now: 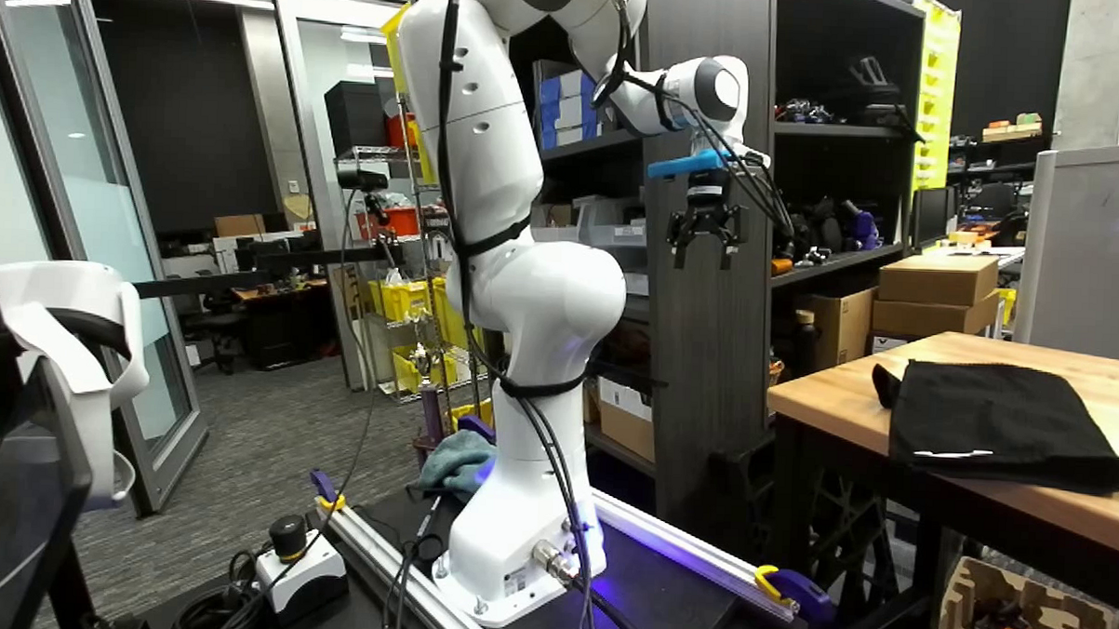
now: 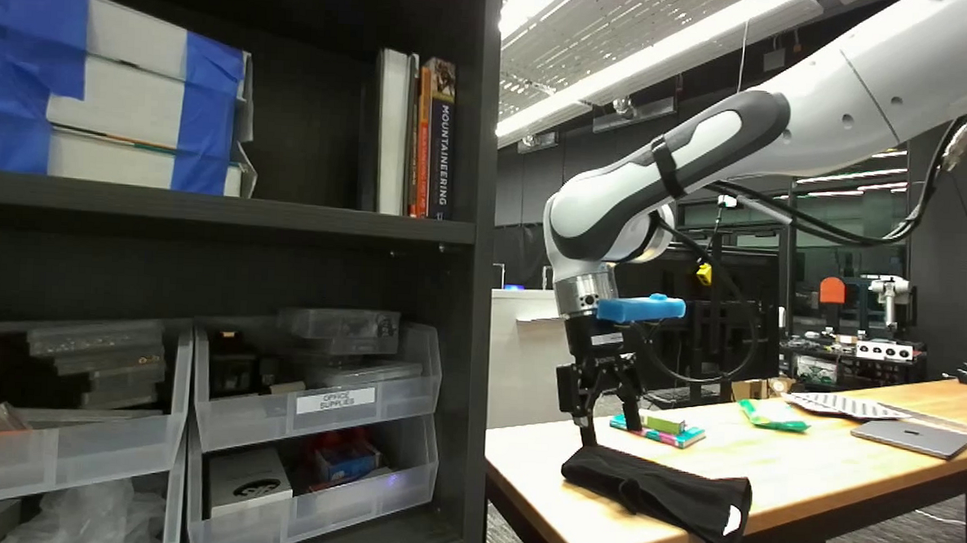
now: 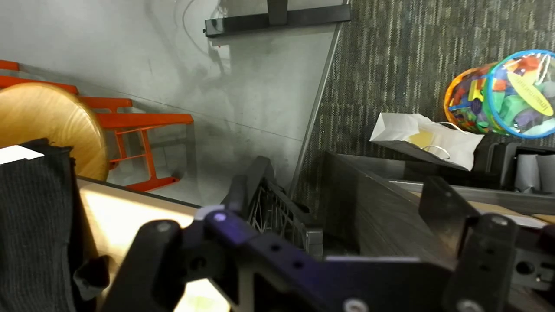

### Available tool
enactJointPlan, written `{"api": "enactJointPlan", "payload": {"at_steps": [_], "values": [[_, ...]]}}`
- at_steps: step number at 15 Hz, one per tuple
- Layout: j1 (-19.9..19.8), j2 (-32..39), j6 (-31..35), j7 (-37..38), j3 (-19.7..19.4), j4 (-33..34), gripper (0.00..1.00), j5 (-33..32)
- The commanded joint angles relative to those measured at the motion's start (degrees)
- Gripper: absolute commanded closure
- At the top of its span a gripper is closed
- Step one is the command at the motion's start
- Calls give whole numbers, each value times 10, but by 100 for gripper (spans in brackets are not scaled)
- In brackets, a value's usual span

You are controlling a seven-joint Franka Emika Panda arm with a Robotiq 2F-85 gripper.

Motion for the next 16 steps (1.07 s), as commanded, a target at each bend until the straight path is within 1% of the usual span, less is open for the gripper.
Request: {"api": "enactJointPlan", "payload": {"at_steps": [1, 11, 16], "values": [[-5, 18, 8, 6, -3, 13, 0, -6], [-26, 70, 80, 8, -26, 47, 0, -15], [-36, 86, 117, 20, -32, 43, 0, -46]]}}
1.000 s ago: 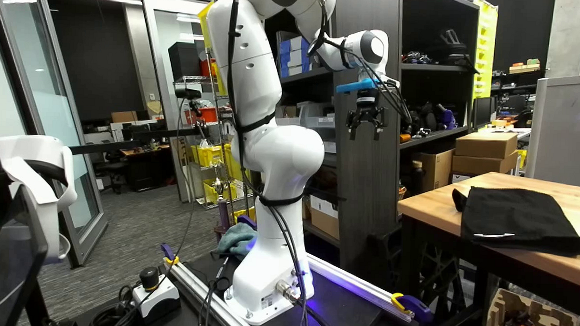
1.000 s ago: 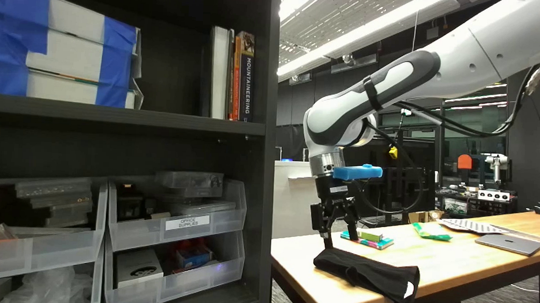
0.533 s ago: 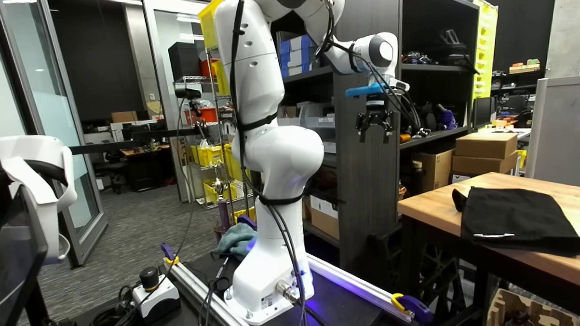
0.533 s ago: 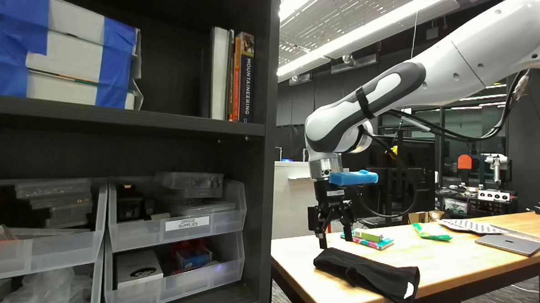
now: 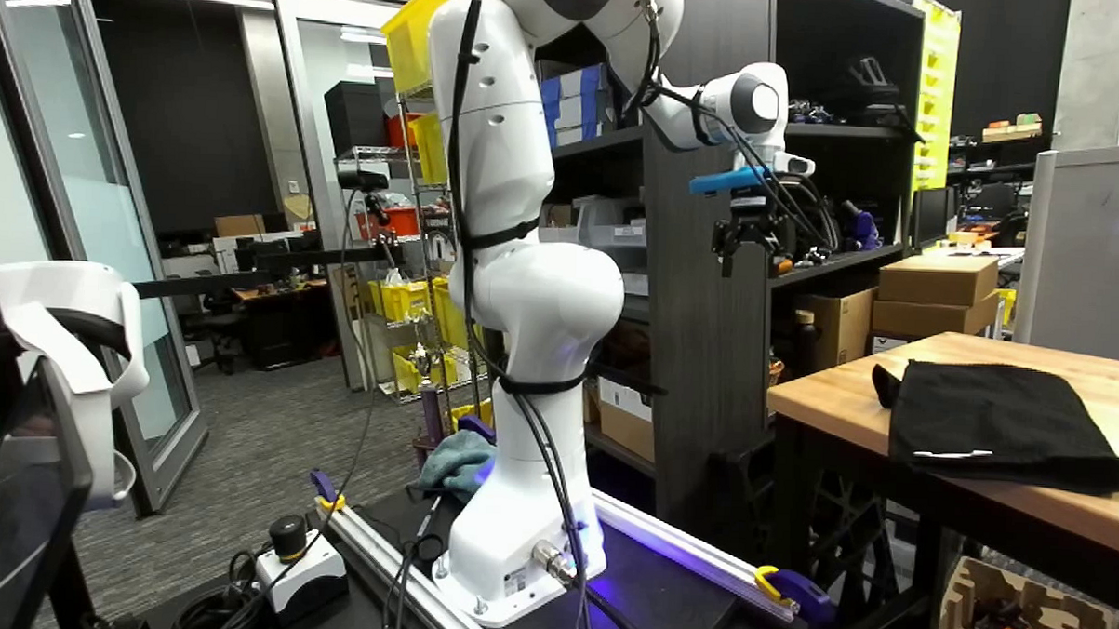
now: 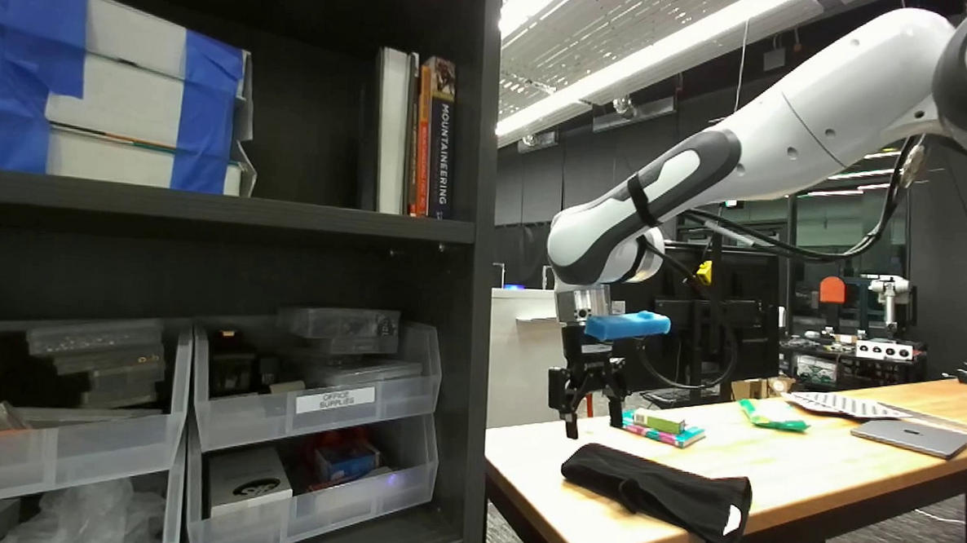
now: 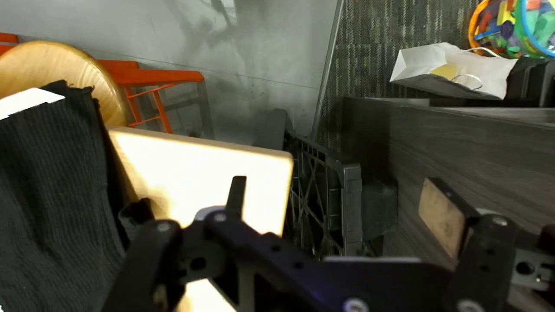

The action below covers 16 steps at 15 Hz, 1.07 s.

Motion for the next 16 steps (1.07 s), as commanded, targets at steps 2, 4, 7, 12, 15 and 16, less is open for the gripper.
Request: {"api": "enactJointPlan", "payload": {"at_steps": [2, 4, 7, 12, 15, 16], "values": [[-8, 12, 21, 28, -1, -2, 0, -40], [-10, 23, 37, 49, -1, 1, 0, -60], [-5, 42, 24, 70, 1, 15, 0, -59], [6, 105, 13, 103, 7, 84, 0, -42], [4, 165, 3, 110, -1, 165, 0, -51], [2, 187, -5, 109, -5, 198, 0, -53]]}}
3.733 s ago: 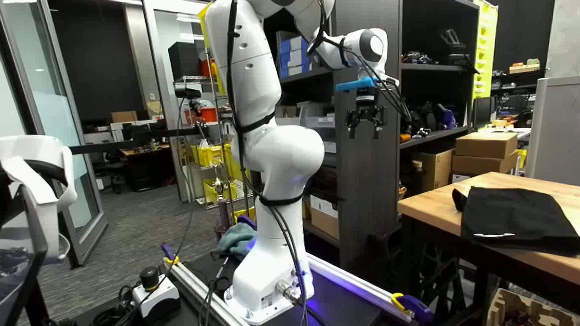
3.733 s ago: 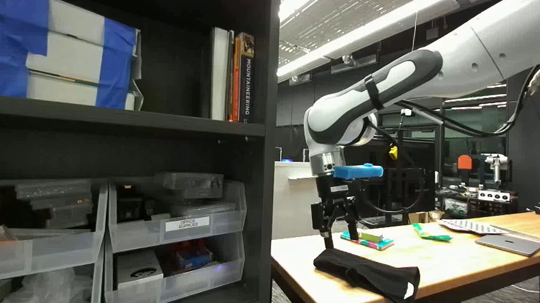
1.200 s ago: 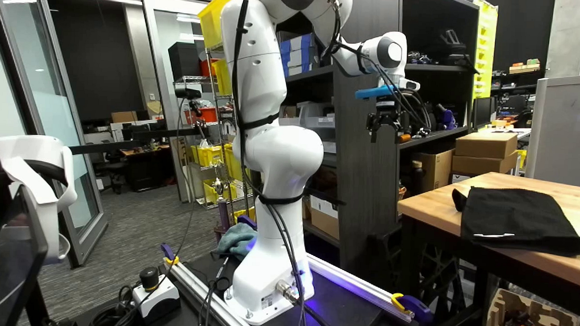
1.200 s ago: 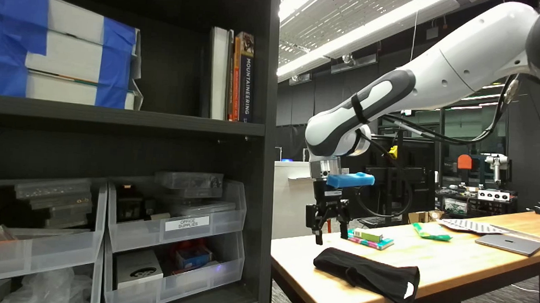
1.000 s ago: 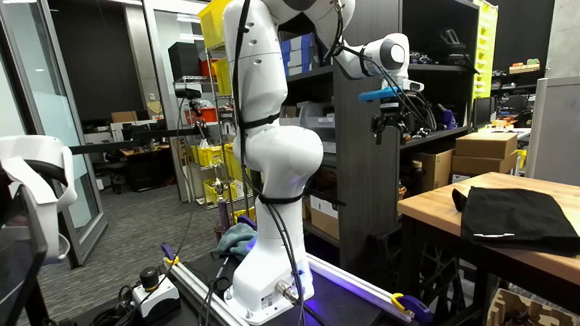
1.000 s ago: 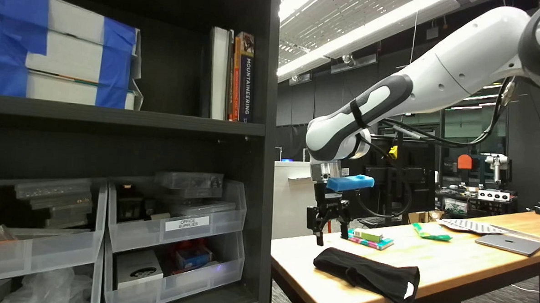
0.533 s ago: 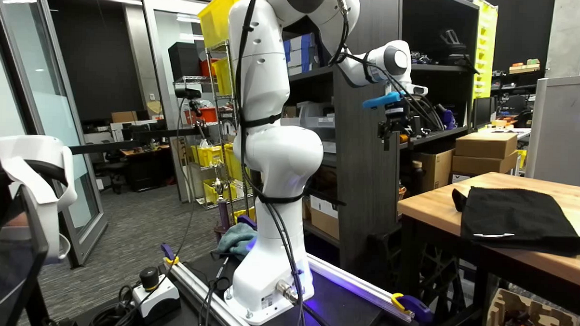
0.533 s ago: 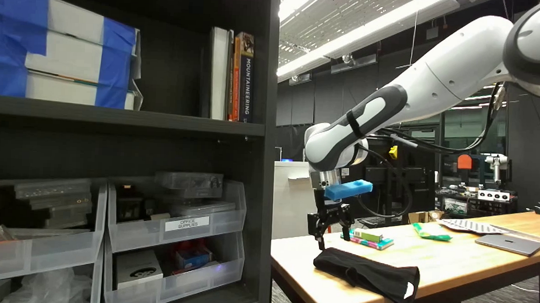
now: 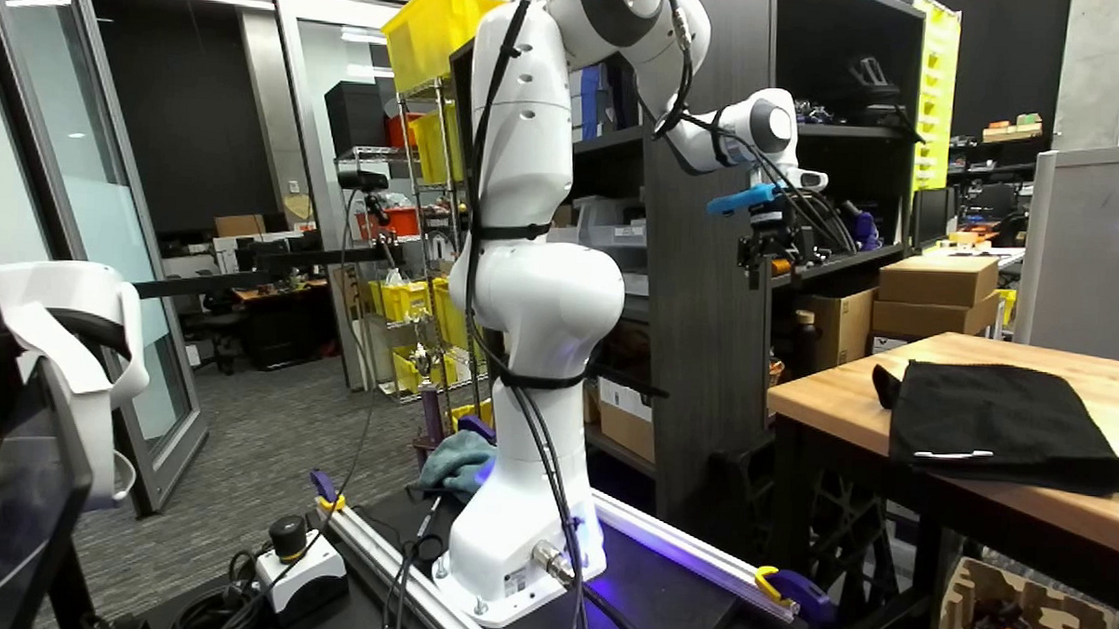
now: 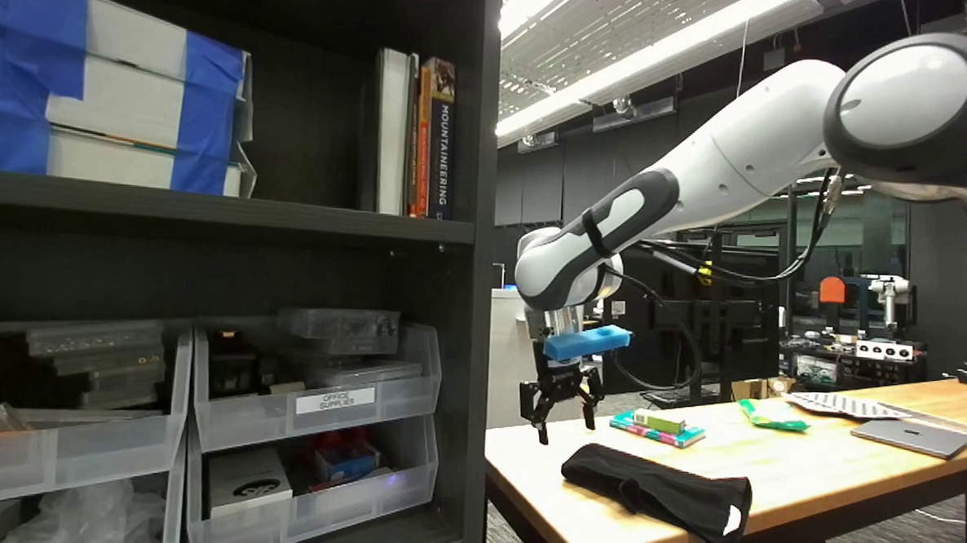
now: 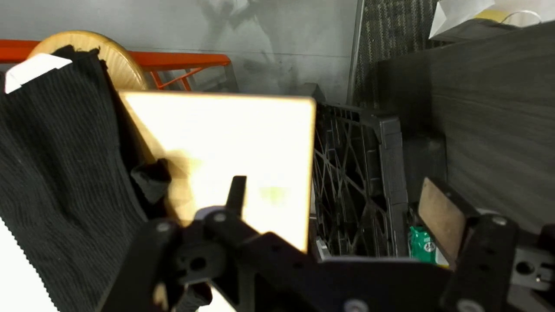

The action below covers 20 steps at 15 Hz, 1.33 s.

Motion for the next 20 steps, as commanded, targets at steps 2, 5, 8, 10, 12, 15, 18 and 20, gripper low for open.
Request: {"api": "enactJointPlan", "payload": {"at_steps": [2, 5, 8, 10, 12, 15, 18, 20], "values": [[-5, 108, -50, 4, -20, 167, 0, -4], [-8, 168, -78, 5, -38, 263, 0, -14], [-9, 199, -120, 7, -52, 325, 0, -13], [-10, 205, -146, 8, -57, 347, 0, -10], [-12, 211, -177, 10, -61, 369, 0, -8], [-15, 228, -208, 20, -60, 395, 0, 10], [-16, 248, -211, 37, -60, 403, 0, 19], [-15, 262, -203, 47, -61, 400, 0, 21]]}}
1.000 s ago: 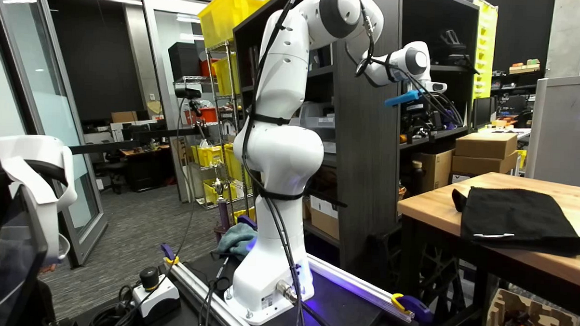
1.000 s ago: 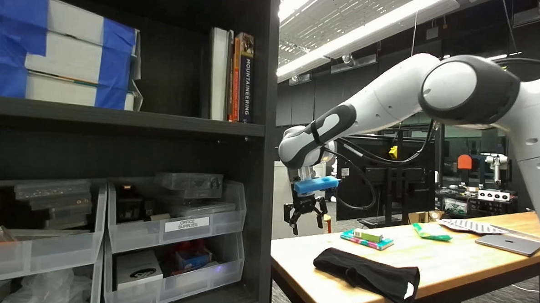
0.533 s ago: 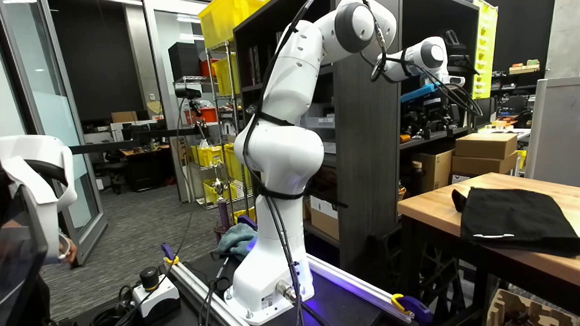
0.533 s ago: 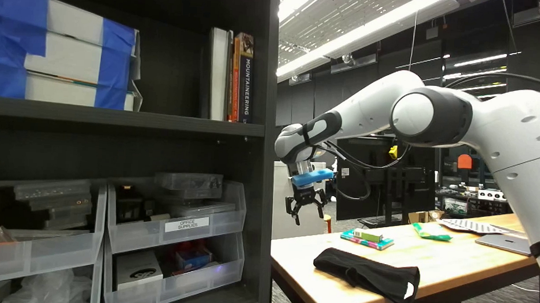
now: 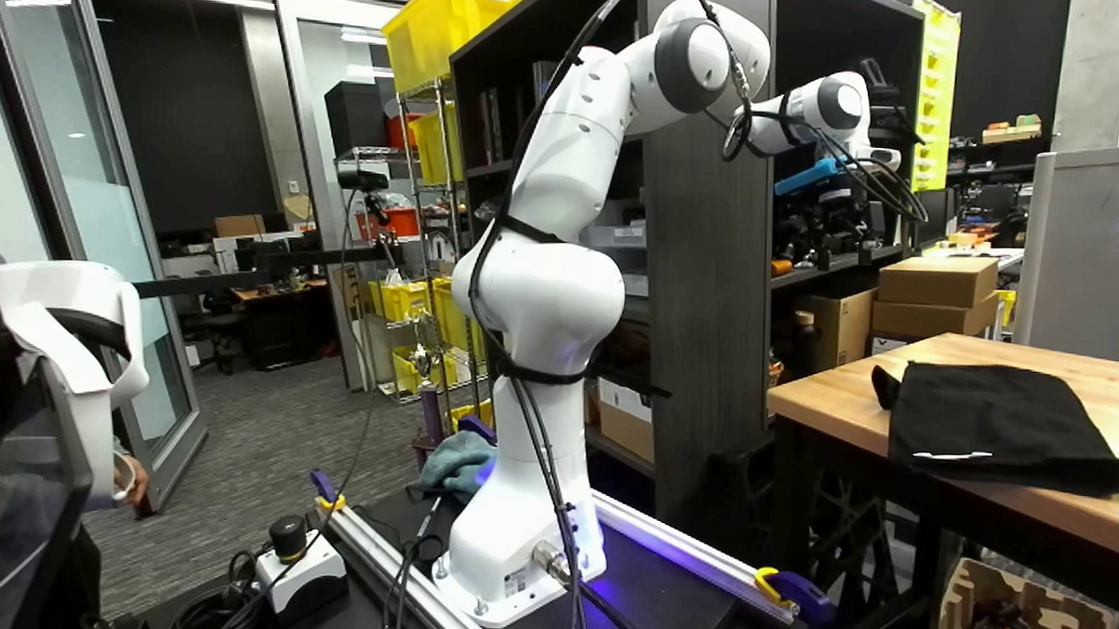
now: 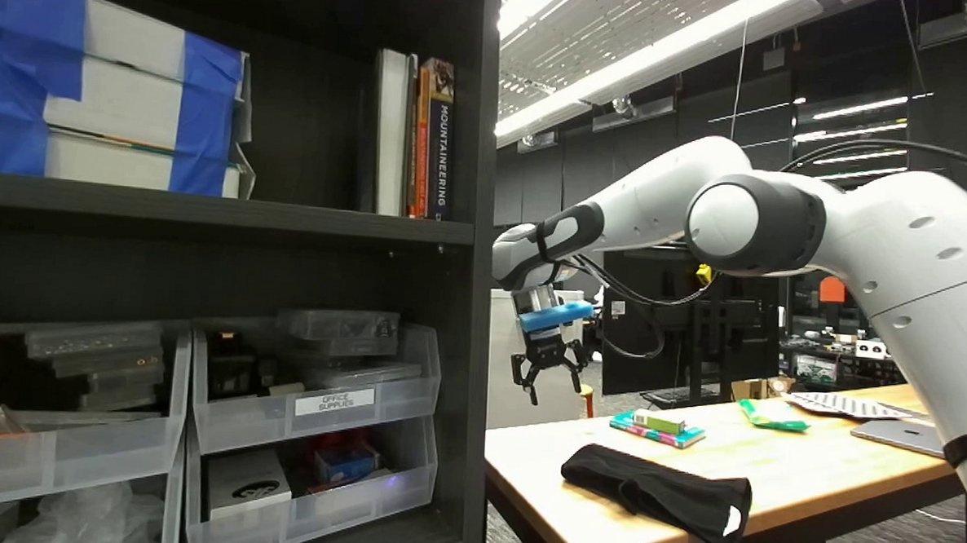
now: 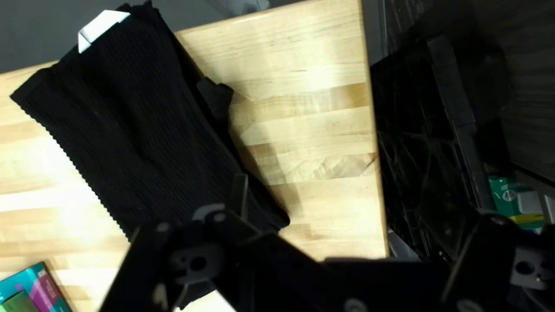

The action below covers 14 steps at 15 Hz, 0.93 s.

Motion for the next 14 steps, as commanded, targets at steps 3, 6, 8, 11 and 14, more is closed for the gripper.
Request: {"api": "enactJointPlan", "payload": {"at_steps": [3, 6, 8, 11, 14], "values": [[-4, 49, -7, 29, -4, 26, 0, 7], [-5, 64, -4, 35, -9, 30, 0, 5], [-6, 71, -4, 37, -9, 36, 0, 7], [-9, 77, -7, 32, -9, 44, 0, 7], [-11, 84, -4, 29, -8, 50, 0, 8]]}}
